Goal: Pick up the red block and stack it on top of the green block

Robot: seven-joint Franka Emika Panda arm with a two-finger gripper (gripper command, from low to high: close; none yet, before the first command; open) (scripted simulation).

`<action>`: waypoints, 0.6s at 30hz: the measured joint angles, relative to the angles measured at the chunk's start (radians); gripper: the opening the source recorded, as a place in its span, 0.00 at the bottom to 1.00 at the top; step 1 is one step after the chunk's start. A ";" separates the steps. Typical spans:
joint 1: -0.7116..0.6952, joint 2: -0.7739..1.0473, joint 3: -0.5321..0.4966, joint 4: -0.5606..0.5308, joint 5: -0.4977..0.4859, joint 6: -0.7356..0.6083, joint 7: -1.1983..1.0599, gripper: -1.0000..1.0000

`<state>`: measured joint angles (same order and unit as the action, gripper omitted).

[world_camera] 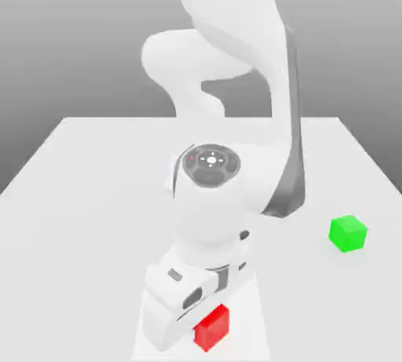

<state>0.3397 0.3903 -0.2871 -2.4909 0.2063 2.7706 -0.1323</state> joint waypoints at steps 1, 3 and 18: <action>0.004 -0.004 -0.007 -0.001 -0.007 -0.008 0.006 0.00; 0.011 -0.013 -0.018 -0.003 -0.017 -0.019 0.013 0.00; 0.052 -0.187 -0.038 -0.030 -0.053 -0.081 0.020 0.00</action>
<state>0.3914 0.2031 -0.3248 -2.5211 0.1534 2.6895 -0.1124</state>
